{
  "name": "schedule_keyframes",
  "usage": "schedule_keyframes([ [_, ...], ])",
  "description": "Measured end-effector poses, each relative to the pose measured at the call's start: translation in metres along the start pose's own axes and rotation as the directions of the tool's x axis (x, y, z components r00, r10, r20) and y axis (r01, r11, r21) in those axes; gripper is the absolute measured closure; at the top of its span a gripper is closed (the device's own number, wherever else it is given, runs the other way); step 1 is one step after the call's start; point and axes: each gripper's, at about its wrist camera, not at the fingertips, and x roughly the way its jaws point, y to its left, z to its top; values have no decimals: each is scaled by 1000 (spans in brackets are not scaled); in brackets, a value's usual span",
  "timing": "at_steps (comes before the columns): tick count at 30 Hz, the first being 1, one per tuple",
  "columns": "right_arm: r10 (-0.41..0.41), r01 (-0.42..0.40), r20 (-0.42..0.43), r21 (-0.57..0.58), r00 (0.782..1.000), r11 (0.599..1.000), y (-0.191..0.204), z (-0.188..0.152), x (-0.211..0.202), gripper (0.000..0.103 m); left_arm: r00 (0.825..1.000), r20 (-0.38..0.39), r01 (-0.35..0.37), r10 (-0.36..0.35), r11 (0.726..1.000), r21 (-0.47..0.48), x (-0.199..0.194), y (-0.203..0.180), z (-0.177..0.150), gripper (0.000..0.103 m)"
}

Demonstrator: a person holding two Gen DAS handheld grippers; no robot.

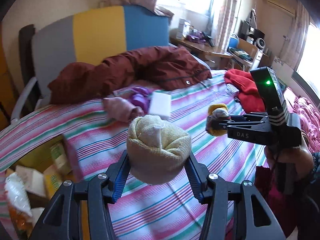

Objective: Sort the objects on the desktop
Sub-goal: 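Carry the cream sock ball and yellow sock into the gold tray and release both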

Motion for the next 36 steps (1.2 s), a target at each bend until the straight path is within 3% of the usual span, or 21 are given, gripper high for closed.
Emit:
schedule_keyframes([
  [9,-38,37,-9,-57,999,998,16,-4,3,69,997,33,-60,63,995,-83,-37,41,-30,49],
  [23,-49,46,-16,-149,999,988,58,-14,-13,68,994,29,-94,102,974,-208,-65,102,-77,49],
  [29,23,-22,3,-226,1000,974,114,-19,-37,68,995,13,-92,98,963,-252,-70,120,-98,49],
  [36,219,-201,34,-277,975,940,188,-34,-63,68,994,53,-75,97,945,-317,-99,149,-130,49],
])
